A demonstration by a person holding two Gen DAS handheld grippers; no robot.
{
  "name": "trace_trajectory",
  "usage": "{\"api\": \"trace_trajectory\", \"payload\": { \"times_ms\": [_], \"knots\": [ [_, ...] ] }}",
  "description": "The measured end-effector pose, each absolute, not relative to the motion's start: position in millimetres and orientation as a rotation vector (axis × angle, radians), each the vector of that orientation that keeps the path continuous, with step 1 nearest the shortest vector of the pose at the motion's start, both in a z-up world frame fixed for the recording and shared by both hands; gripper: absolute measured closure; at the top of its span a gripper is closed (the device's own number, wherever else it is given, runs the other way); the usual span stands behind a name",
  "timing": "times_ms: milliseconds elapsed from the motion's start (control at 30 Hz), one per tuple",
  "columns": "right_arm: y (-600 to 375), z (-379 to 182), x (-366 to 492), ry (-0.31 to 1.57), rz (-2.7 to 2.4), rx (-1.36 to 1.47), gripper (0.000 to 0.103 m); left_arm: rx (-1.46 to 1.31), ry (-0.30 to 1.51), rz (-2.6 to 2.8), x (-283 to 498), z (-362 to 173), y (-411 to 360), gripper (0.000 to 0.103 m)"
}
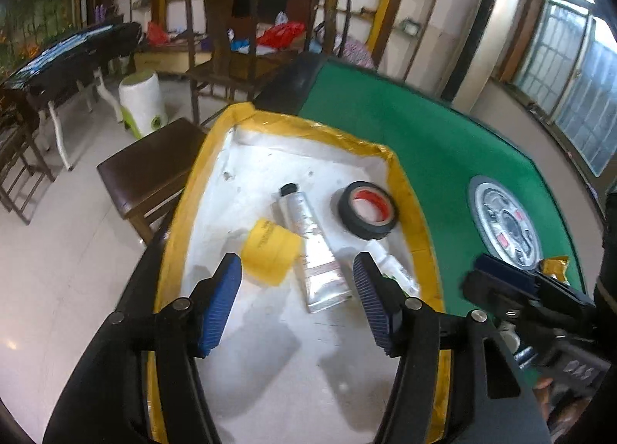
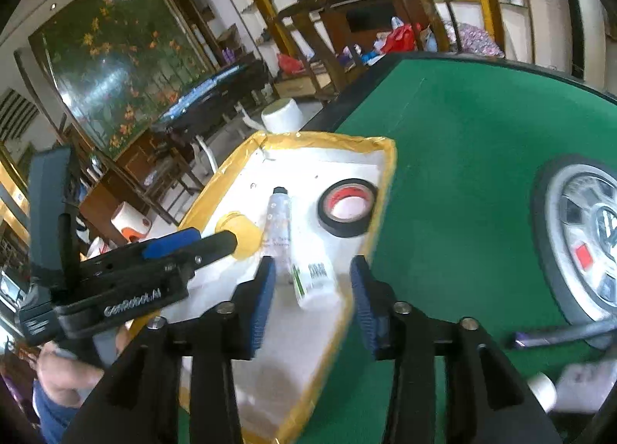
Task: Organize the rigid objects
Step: 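Withdraw both grippers from the tray back toward the pile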
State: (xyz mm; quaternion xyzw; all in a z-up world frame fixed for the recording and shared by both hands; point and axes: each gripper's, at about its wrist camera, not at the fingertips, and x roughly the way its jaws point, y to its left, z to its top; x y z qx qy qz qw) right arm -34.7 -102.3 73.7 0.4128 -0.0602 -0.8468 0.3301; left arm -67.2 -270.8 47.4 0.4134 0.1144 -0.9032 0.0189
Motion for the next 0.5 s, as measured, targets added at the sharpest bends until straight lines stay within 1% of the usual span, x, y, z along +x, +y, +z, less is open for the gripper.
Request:
{"api": "trace_trajectory", "payload": {
  "times_ms": [67,167,267,300,333,400,433,500],
  "knots": [
    [-85,78,-24,-0.157,-2.222,1.058,0.064,1.281,0.354,-2.807,-67,48,-269,0.043],
    [-57,83,-12,-0.177,-2.240,1.037,0.064,1.170,0.271,-2.812,-63,54,-263,0.043],
    [-29,87,-8,-0.202,-2.276,1.030,0.064,1.110,0.269,-2.824,-61,59,-263,0.043],
    [-17,87,-6,-0.216,-2.281,1.031,0.063,1.106,0.237,-2.808,-62,58,-261,0.043],
    [-5,86,-3,-0.220,-2.282,1.039,0.063,1.129,0.199,-2.794,-65,55,-258,0.043],
    [14,83,0,-0.212,-2.298,1.056,0.058,1.243,0.127,-2.739,-73,42,-253,0.043],
    [21,80,2,-0.213,-2.302,1.065,0.057,1.300,0.092,-2.708,-76,33,-251,0.043],
    [37,68,5,-0.200,-2.291,1.117,0.056,1.324,0.042,-2.679,-73,27,-248,0.043]
  ]
}}
